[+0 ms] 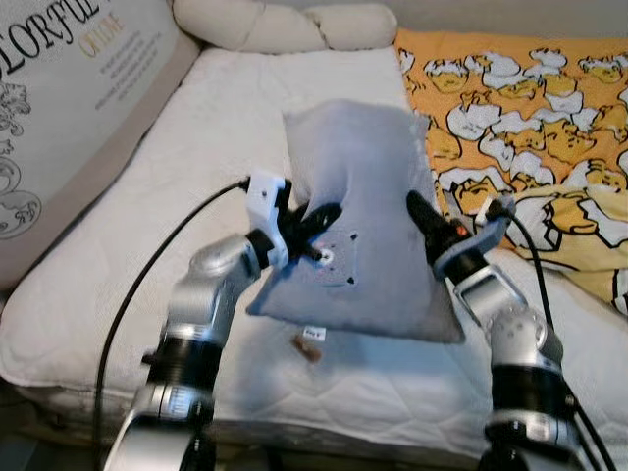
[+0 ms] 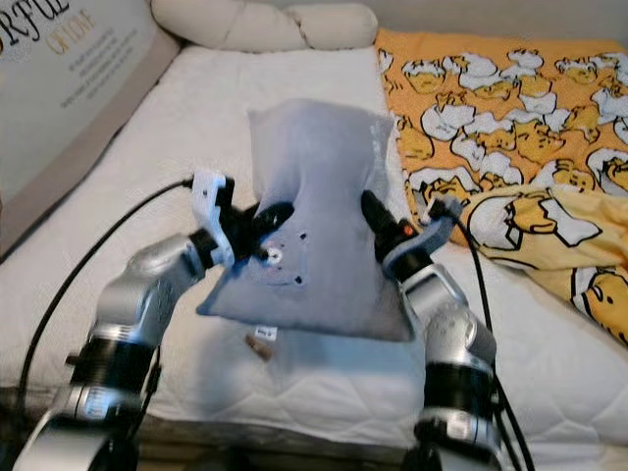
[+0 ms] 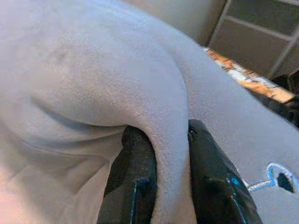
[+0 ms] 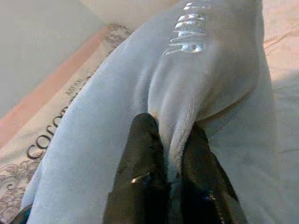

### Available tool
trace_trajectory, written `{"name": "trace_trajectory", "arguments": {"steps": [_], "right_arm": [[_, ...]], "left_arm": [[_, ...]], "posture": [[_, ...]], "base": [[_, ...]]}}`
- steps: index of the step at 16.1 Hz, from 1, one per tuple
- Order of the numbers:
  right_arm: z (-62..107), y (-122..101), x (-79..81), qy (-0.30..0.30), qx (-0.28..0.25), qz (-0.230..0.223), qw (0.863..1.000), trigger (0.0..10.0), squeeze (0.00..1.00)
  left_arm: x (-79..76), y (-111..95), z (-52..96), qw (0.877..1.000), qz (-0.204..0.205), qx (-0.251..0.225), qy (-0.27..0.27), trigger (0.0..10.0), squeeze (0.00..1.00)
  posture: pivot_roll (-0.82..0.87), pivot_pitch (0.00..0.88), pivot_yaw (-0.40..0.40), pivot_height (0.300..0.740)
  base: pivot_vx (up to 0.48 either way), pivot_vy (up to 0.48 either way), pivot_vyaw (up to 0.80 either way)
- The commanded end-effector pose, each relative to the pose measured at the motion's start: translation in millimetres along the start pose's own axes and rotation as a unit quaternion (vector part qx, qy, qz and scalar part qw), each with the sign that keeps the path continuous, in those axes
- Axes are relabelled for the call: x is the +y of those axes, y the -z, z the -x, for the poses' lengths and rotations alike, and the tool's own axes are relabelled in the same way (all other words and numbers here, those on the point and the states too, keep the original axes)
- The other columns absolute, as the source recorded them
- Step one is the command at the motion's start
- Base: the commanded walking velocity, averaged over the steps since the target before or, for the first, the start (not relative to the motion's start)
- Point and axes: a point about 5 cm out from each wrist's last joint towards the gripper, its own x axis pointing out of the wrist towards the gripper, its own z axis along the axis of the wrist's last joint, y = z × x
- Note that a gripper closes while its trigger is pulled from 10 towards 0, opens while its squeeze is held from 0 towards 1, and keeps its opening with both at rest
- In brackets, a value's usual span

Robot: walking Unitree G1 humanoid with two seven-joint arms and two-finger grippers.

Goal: Clean up the room

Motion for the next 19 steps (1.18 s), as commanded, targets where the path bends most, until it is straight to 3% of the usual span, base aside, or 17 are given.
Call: {"name": "trace_trajectory", "arguments": {"steps": [1, 3, 5, 11, 12, 13, 14, 17, 19], "right_arm": [[-4.5, 4.1, 14.7, -0.003, 0.0, 0.03, 1.0, 0.0, 0.0], [-1.5, 5.8, 14.8, 0.004, 0.005, 0.042, 0.999, 0.0, 0.0], [0.4, 4.0, 16.9, 0.004, -0.003, 0.039, 0.999, 0.0, 0.0], [4.2, 4.7, 15.9, 0.031, -0.02, 0.055, 0.998, 0.0, 0.0], [5.6, 3.1, 16.3, 0.027, -0.026, 0.049, 0.998, 1.5, 0.0], [5.5, 2.2, 17.0, 0.024, -0.028, 0.045, 0.998, 4.3, 0.0], [3.9, 0.2, 20.1, 0.022, -0.04, 0.051, 0.998, 10.0, 0.0], [-0.7, 5.8, 21.5, 0.046, -0.021, 0.118, 0.992, 10.0, 0.0], [-1.2, 9.7, 25.4, 0.034, -0.007, 0.127, 0.991, 10.0, 0.0]], "left_arm": [[-8.6, -10.2, -3.9, 0.999, -0.026, -0.016, -0.013, 0.0, 0.0], [-8.5, -4.0, -4.1, 0.998, -0.036, -0.004, -0.048, 0.0, 0.0], [-13.3, -4.4, -3.6, 0.997, -0.059, 0.003, -0.046, 0.0, 0.0], [-12.6, -12.9, -6.7, 0.995, -0.055, -0.021, -0.079, 0.0, 0.0], [-12.3, -13.7, -7.0, 0.993, -0.069, -0.024, -0.096, 4.8, 0.0], [-12.5, -13.0, -7.6, 0.993, -0.063, -0.019, -0.099, 10.0, 0.0], [-17.2, -14.9, -6.8, 0.994, -0.072, -0.021, -0.075, 10.0, 0.0], [-7.5, -17.8, -7.2, 0.99, -0.081, -0.022, -0.11, 10.0, 0.0], [-6.4, -18.8, -7.4, 0.99, -0.079, -0.026, -0.113, 10.0, 0.0]], "posture": [[-0.07, 0.0, 0.015, 0.74], [-0.07, 0.0, 0.023, 0.74], [-0.06, 0.0, 0.013, 0.74], [-0.08, 0.0, 0.033, 0.74], [-0.08, 0.0, 0.035, 0.74], [-0.08, 0.0, 0.038, 0.74], [-0.08, 0.0, 0.04, 0.74], [-0.09, 0.0, 0.043, 0.74], [-0.08, 0.0, 0.039, 0.74]], "base": [[0.0, 0.0, 0.0], [0.0, 0.0, 0.0], [0.0, 0.0, 0.0], [0.0, 0.0, 0.0], [0.0, 0.0, 0.0], [0.0, 0.0, 0.0], [0.0, 0.0, 0.0], [0.0, 0.0, 0.0], [0.0, 0.0, 0.0]]}}
